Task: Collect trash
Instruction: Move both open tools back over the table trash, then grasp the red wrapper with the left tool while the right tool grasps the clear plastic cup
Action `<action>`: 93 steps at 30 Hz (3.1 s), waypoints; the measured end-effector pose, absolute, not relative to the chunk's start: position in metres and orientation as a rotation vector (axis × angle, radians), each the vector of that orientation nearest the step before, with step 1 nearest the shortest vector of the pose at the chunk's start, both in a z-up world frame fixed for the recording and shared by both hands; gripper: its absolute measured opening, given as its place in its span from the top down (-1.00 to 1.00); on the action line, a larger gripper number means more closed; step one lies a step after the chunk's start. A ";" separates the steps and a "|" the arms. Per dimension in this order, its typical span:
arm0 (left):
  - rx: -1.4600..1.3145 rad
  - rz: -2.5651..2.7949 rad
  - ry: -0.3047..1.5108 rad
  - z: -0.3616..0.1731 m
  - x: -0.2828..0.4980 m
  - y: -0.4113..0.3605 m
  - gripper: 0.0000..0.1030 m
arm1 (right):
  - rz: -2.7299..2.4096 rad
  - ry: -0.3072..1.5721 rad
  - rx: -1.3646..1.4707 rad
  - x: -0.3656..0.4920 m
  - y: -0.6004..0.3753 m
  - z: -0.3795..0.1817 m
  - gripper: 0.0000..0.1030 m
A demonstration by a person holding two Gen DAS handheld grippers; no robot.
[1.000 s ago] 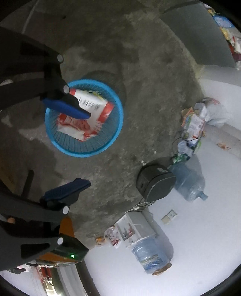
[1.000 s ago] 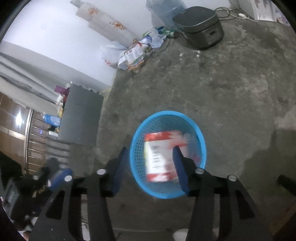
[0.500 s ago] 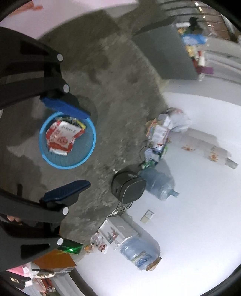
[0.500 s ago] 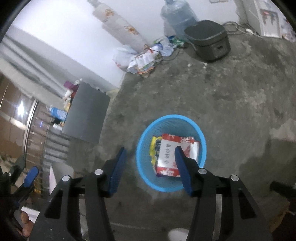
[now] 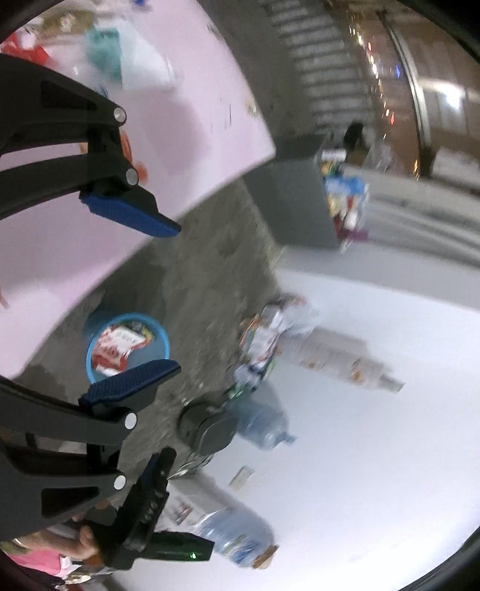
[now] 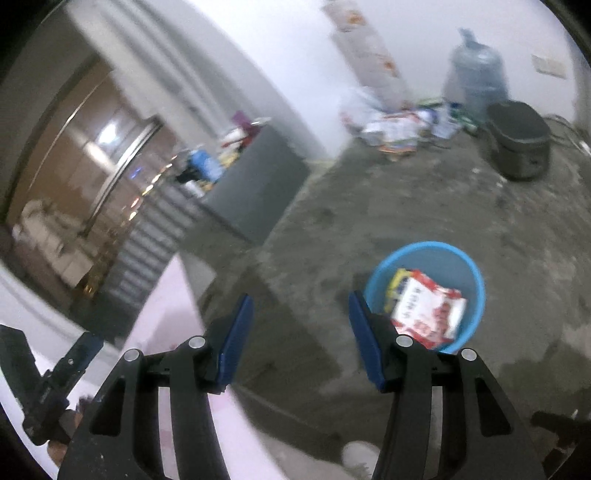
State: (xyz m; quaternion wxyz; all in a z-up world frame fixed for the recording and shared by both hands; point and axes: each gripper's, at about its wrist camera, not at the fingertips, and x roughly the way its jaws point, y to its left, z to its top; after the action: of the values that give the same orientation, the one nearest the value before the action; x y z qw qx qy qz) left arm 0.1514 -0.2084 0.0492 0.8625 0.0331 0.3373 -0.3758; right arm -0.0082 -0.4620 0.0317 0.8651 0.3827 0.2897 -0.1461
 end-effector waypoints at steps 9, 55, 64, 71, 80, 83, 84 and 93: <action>-0.007 -0.630 0.604 0.070 0.140 -0.086 -0.29 | -0.143 0.635 0.727 0.030 -0.401 0.053 -0.01; -0.067 -0.692 0.752 -0.028 0.125 0.062 0.20 | 0.528 0.972 0.576 0.181 -0.164 0.020 0.18; 0.002 -0.673 0.749 -0.035 0.133 0.052 0.45 | 0.564 1.011 0.607 0.186 -0.163 0.007 0.60; 0.012 -0.697 0.762 -0.037 0.133 0.050 0.75 | 0.588 1.014 0.638 0.186 -0.164 0.005 0.87; -0.008 -0.703 0.747 -0.033 0.129 0.052 0.93 | 0.589 0.994 0.701 0.180 -0.171 0.005 0.92; -0.025 -0.702 0.733 -0.030 0.127 0.055 0.95 | 0.584 0.992 0.728 0.176 -0.176 0.006 0.93; -0.031 -0.705 0.730 -0.029 0.128 0.056 0.96 | 0.585 0.989 0.739 0.175 -0.178 0.006 0.93; -0.058 -0.703 0.692 -0.013 0.124 0.062 0.98 | 0.579 0.948 0.809 0.161 -0.188 0.011 0.93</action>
State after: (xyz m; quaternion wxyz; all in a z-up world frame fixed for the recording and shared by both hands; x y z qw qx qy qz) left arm 0.1238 0.0621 -0.0130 0.8804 -0.0280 0.3322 -0.3372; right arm 0.1613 -0.1884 0.0115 0.7732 0.3732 0.4374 0.2674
